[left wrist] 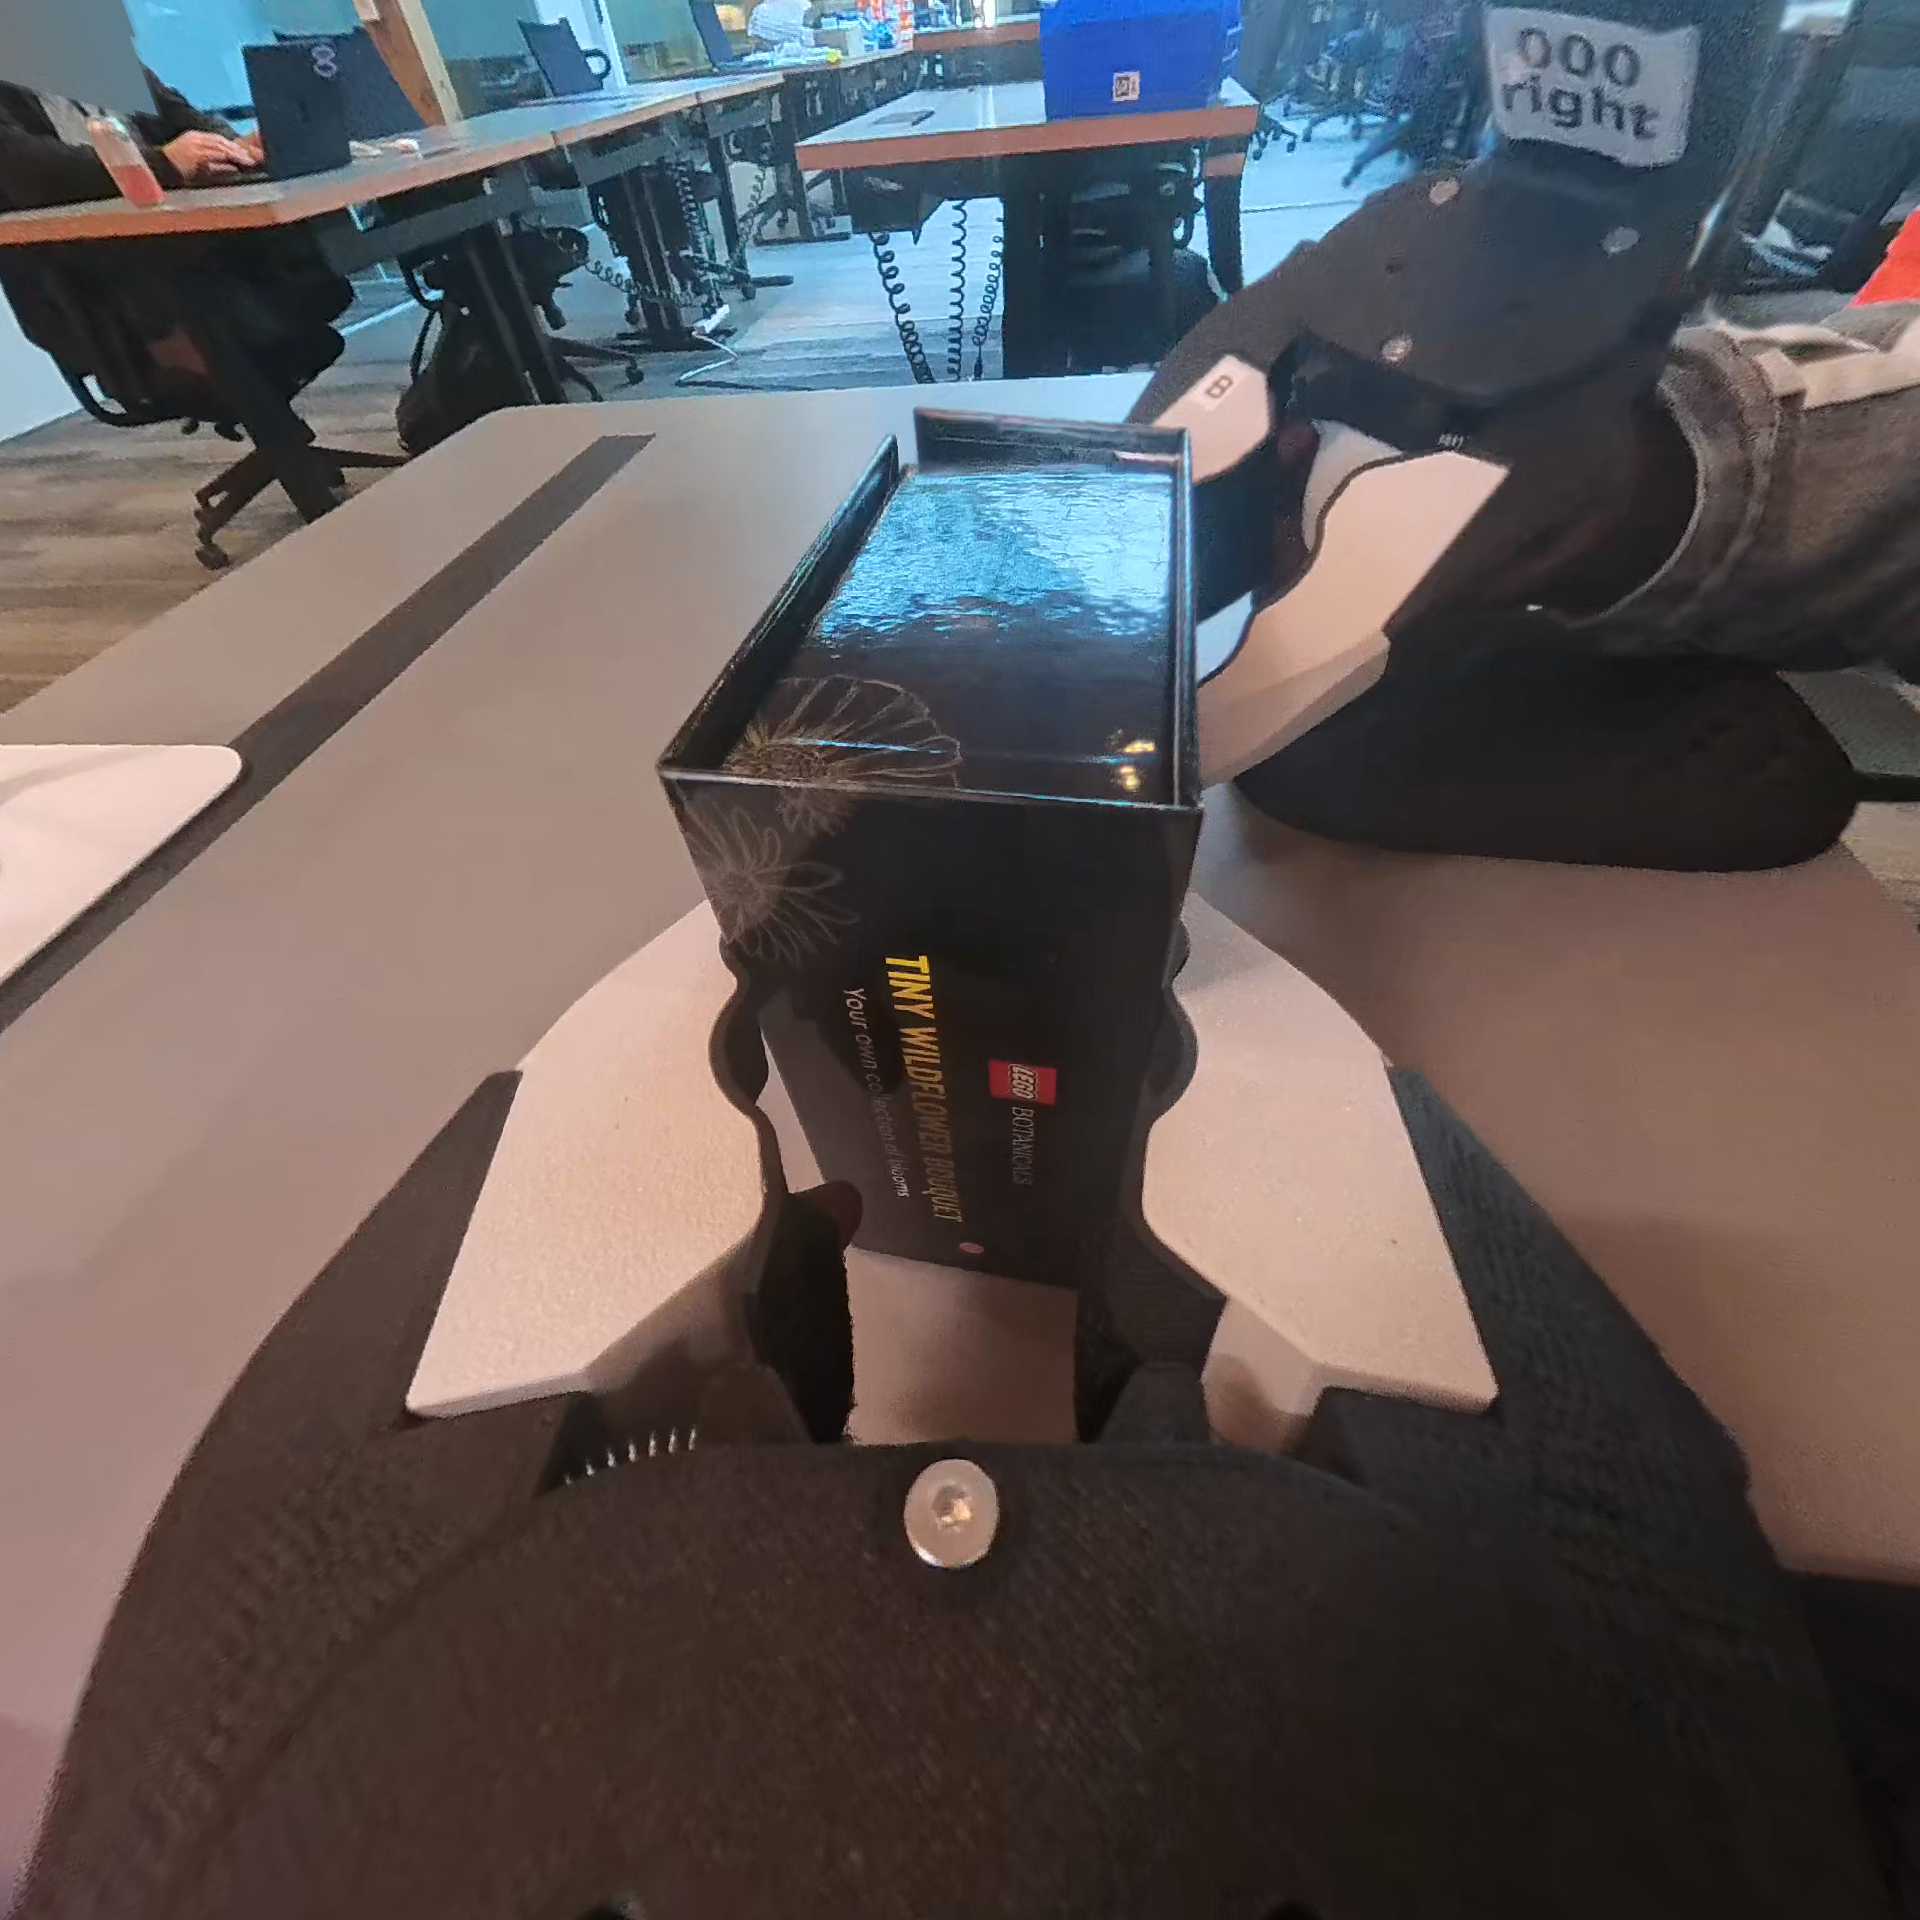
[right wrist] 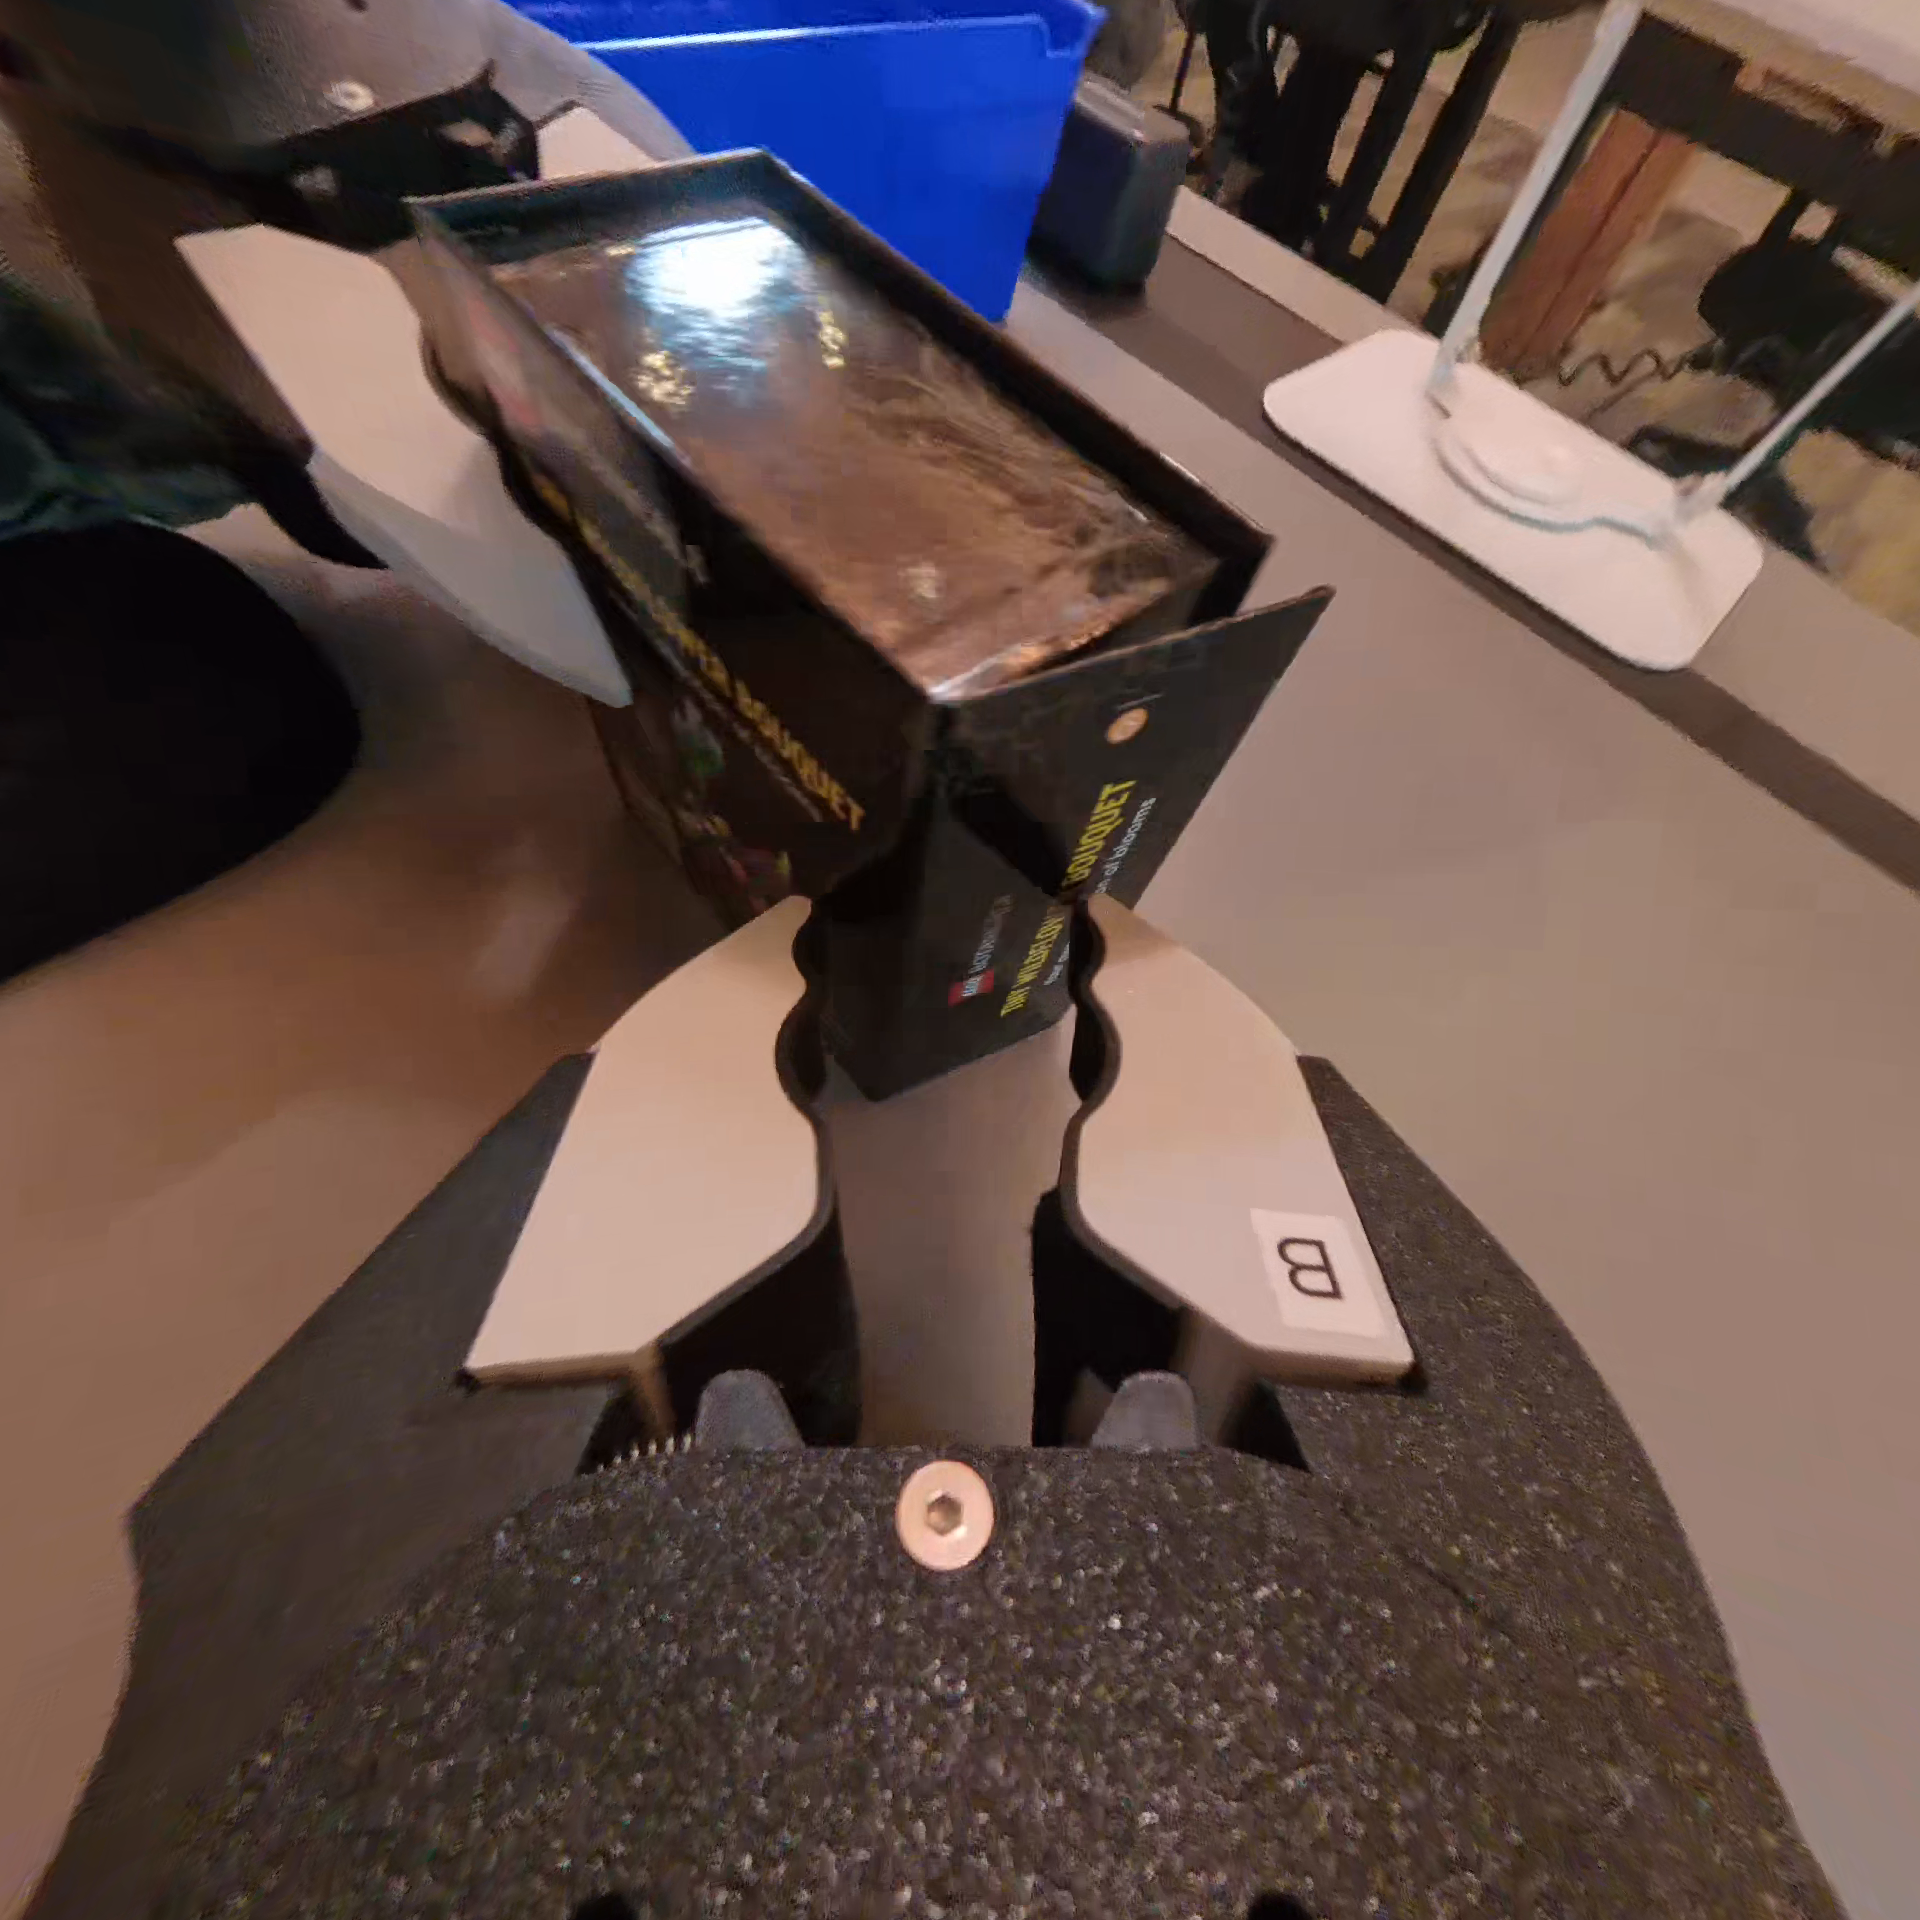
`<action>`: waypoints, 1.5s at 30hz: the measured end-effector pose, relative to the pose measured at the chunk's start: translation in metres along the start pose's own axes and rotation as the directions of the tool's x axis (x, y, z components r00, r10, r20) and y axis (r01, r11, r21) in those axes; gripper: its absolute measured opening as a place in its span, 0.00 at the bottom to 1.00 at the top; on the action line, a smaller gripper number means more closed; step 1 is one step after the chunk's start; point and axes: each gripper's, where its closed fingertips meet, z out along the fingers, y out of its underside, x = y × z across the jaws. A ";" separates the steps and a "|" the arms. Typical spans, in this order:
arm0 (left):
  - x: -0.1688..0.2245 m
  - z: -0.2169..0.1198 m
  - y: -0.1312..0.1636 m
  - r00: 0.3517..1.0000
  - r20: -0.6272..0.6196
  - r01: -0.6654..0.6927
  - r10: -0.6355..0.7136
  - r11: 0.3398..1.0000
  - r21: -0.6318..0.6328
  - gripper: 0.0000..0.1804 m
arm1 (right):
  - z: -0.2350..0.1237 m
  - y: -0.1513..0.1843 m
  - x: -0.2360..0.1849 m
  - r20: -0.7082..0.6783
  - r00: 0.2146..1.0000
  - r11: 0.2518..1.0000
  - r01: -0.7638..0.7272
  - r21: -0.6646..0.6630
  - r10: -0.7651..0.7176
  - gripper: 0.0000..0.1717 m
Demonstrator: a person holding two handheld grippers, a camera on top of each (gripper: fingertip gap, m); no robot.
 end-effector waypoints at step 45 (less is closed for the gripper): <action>0.032 -0.097 -0.026 0.449 0.849 0.145 -0.278 0.960 0.238 0.81 | -0.067 -0.020 -0.006 -0.245 0.915 0.917 -0.236 0.323 0.322 0.86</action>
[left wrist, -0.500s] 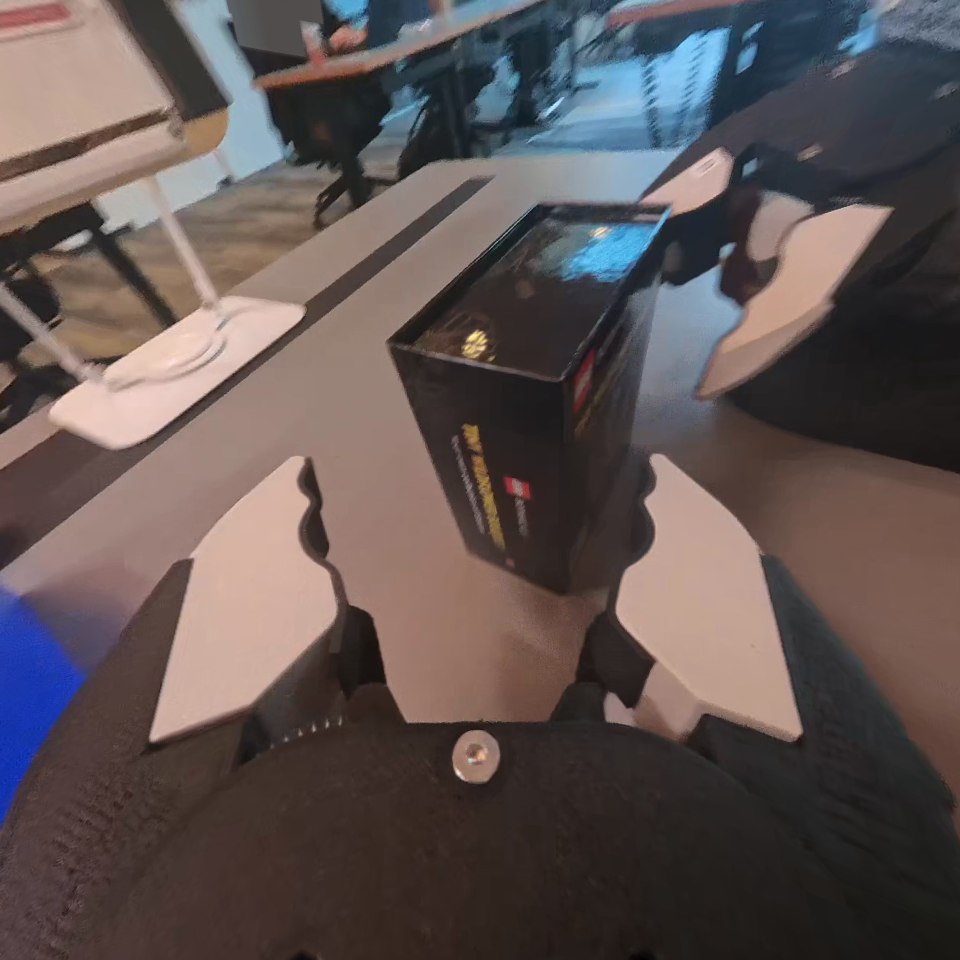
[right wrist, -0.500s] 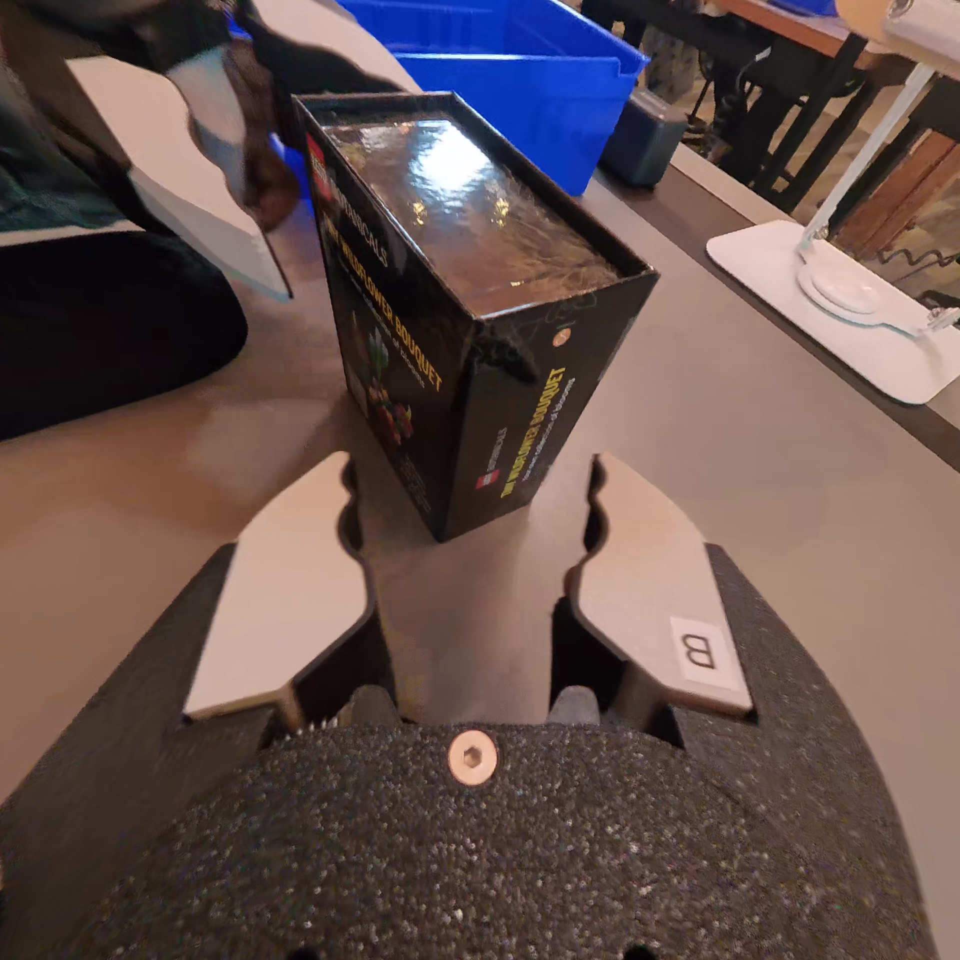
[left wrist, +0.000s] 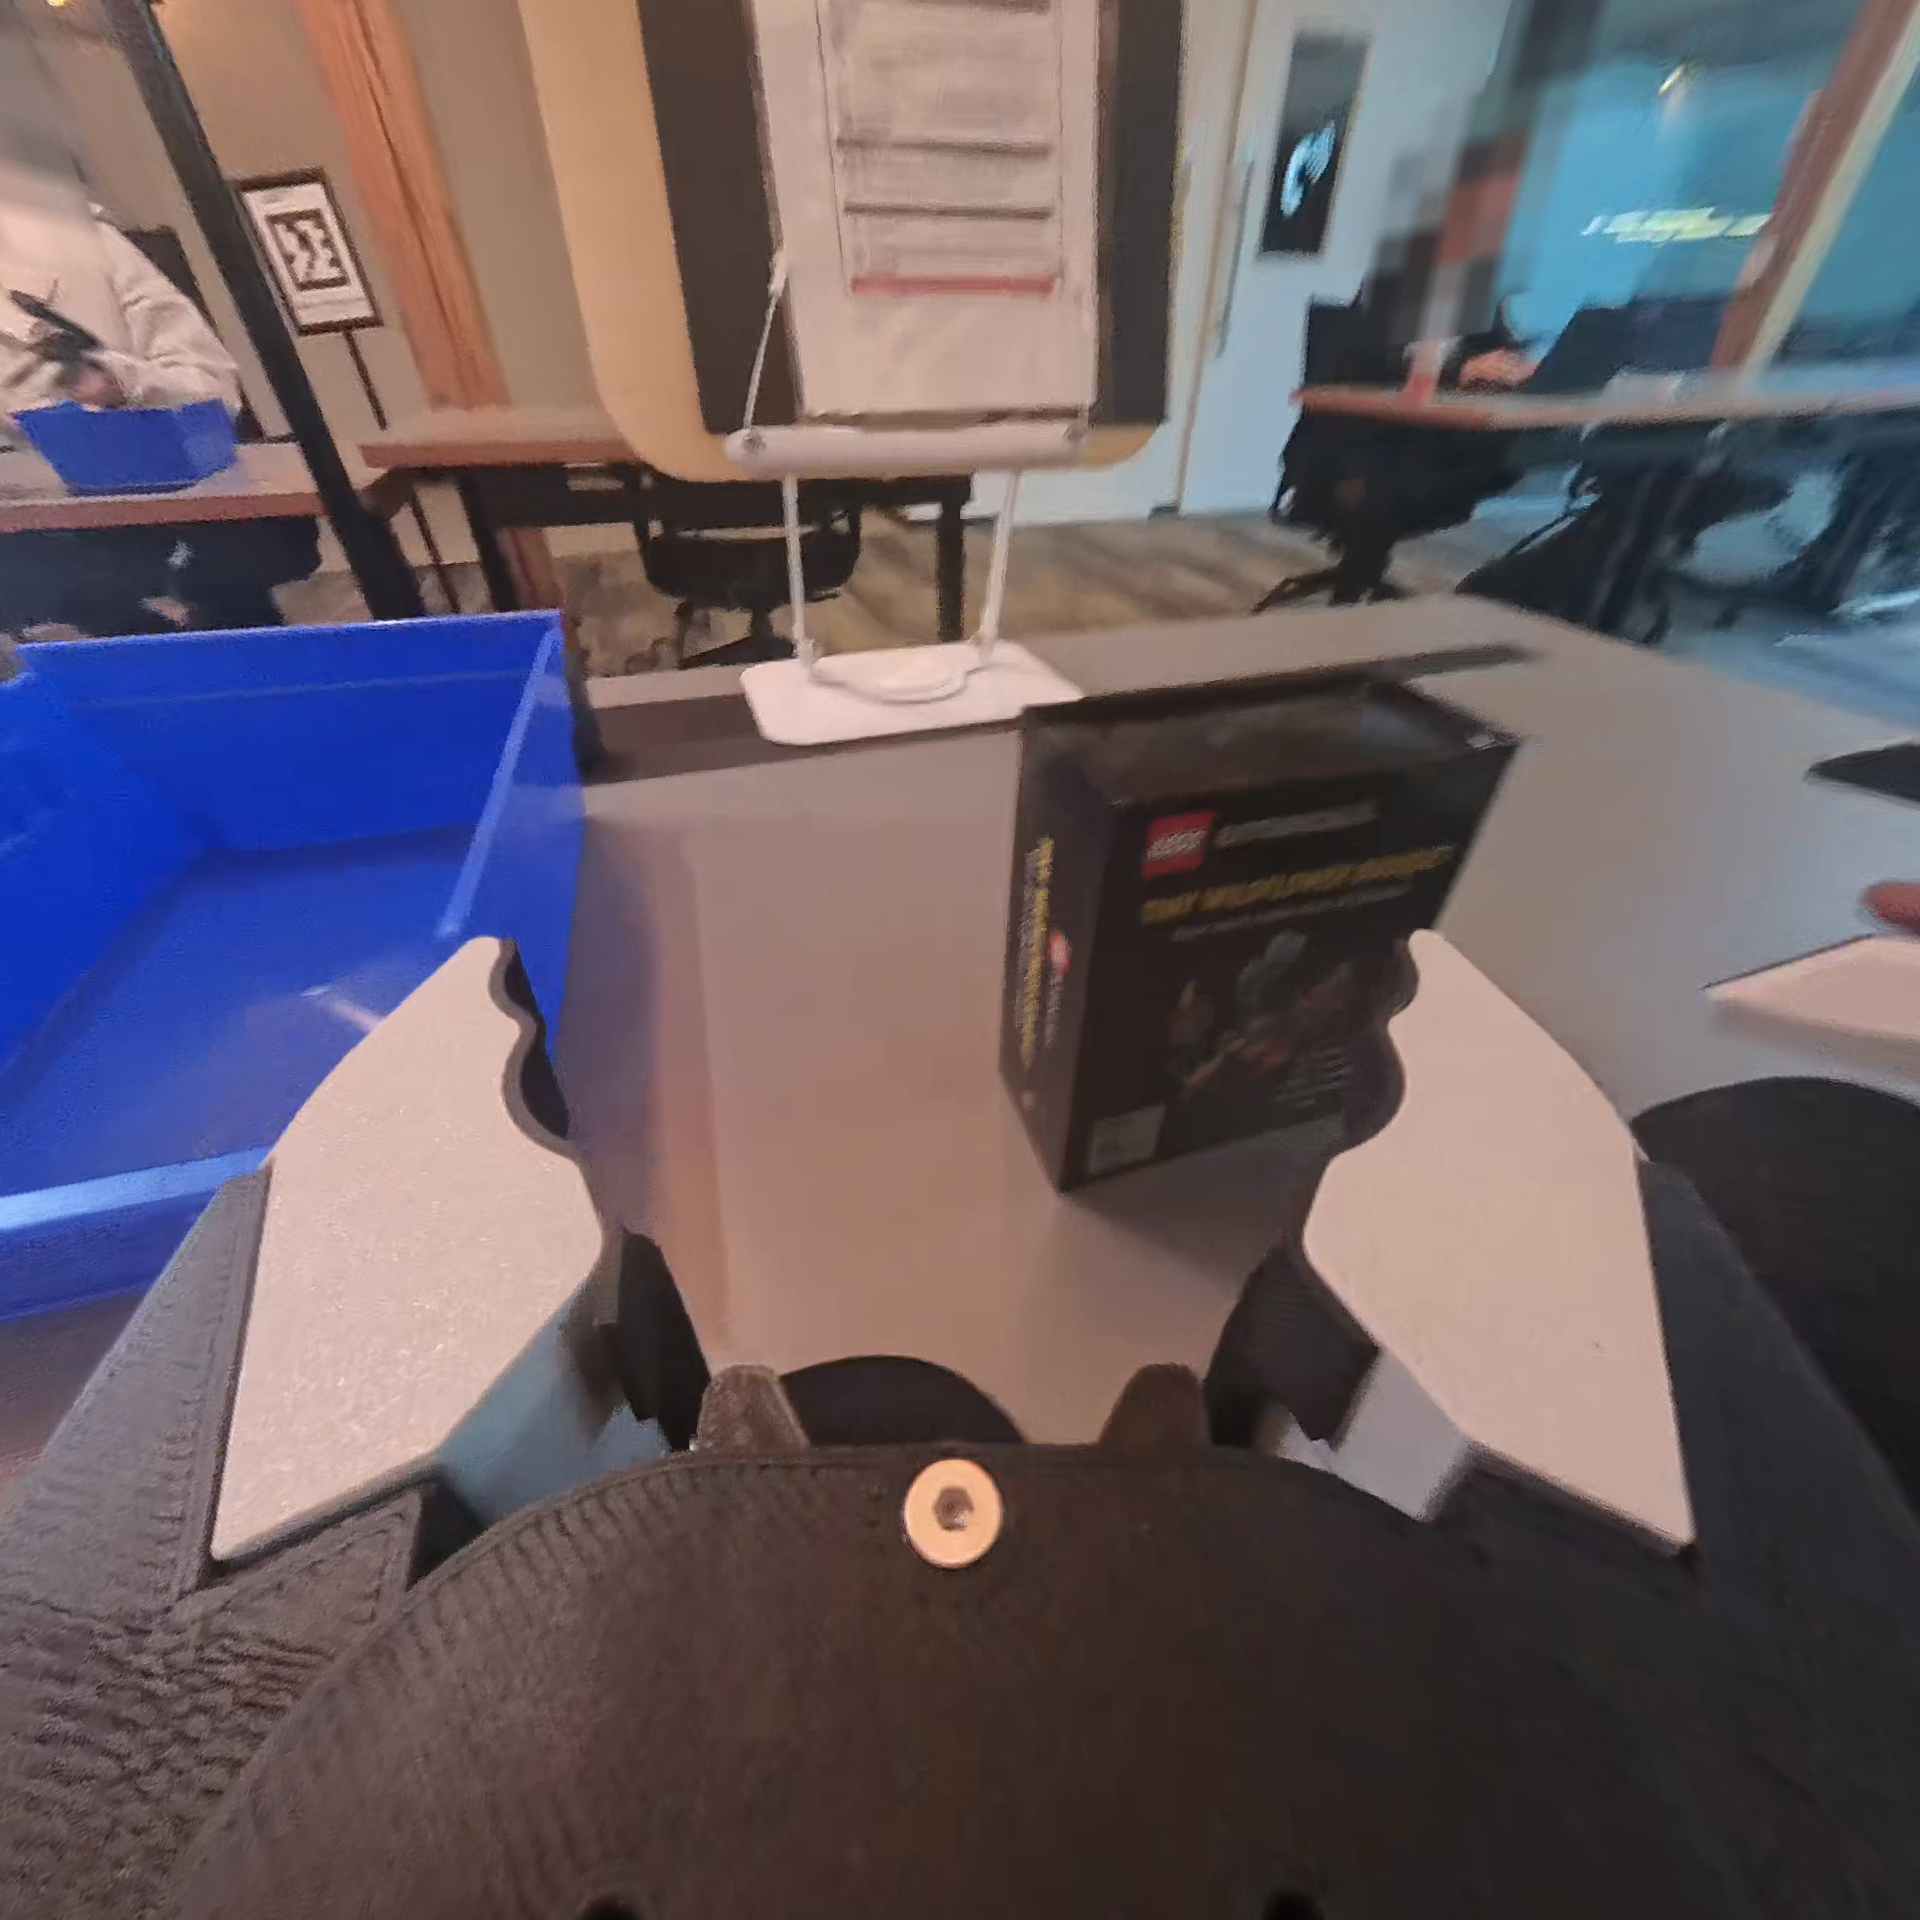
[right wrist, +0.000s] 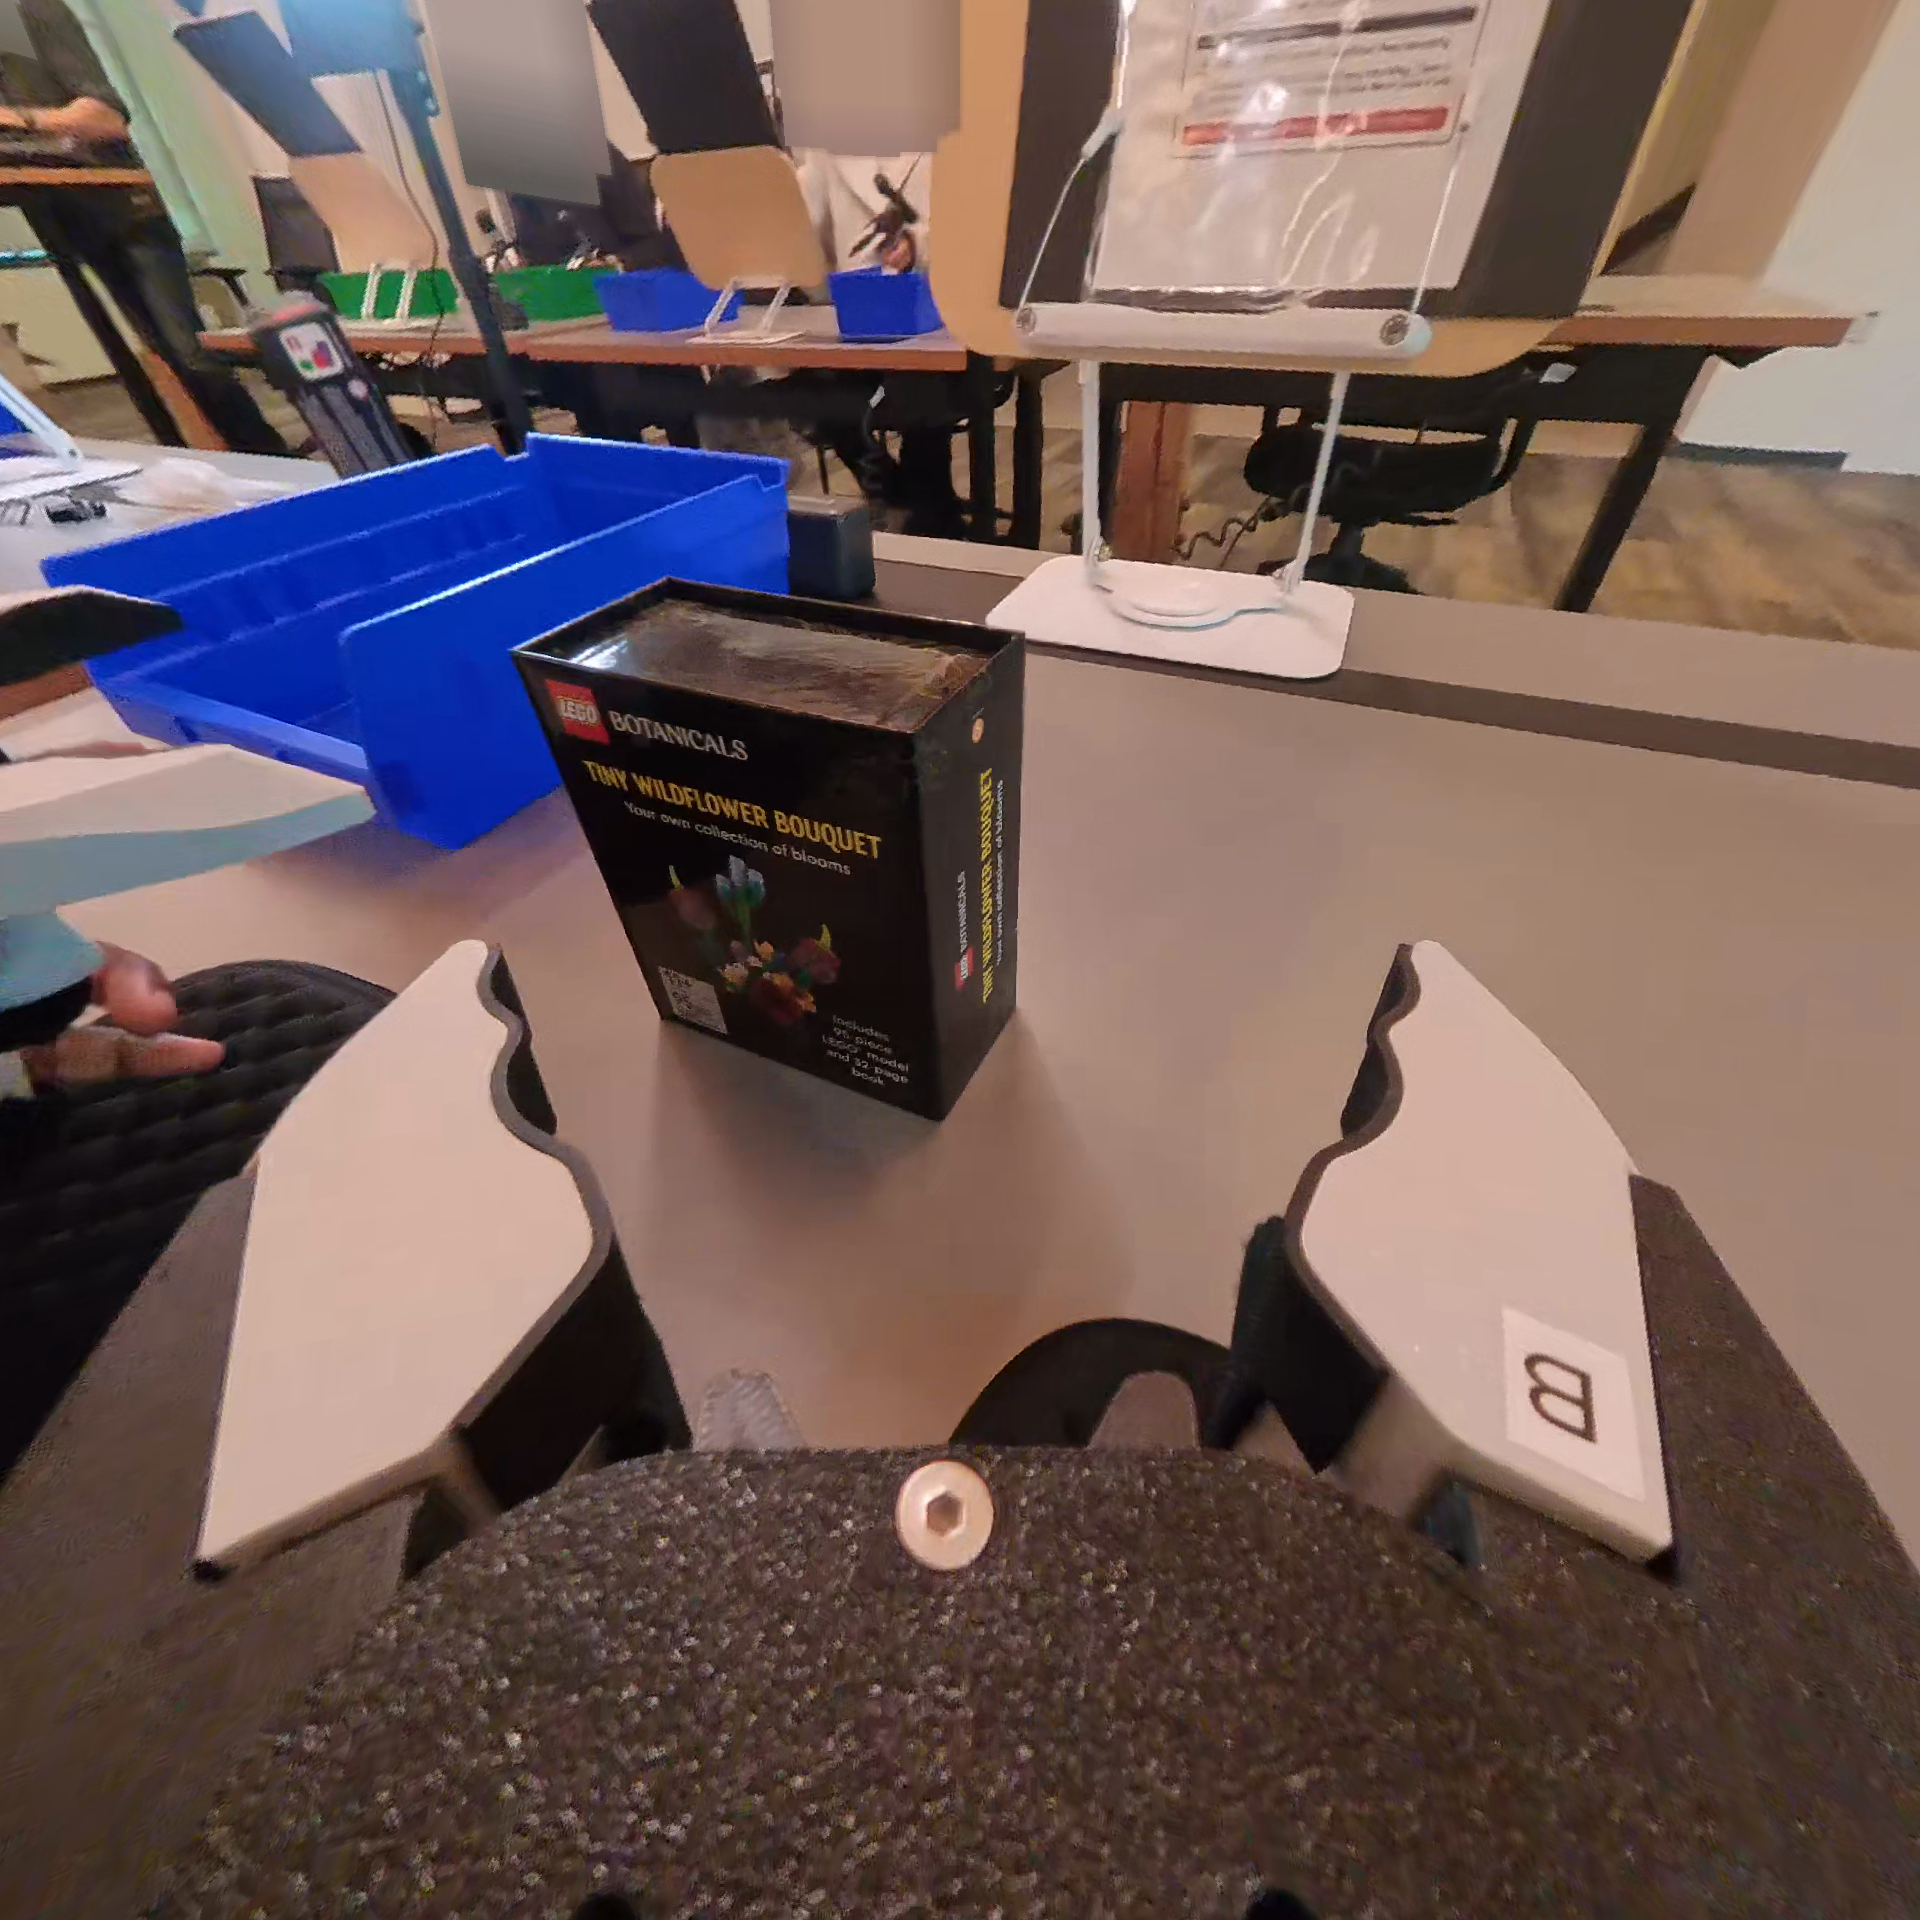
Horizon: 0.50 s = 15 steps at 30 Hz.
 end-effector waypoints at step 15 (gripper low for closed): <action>0.046 -0.018 0.038 0.985 -0.109 -0.150 0.136 0.980 -0.130 0.76 | -0.020 0.022 -0.026 0.001 0.998 0.997 0.069 -0.039 -0.069 0.83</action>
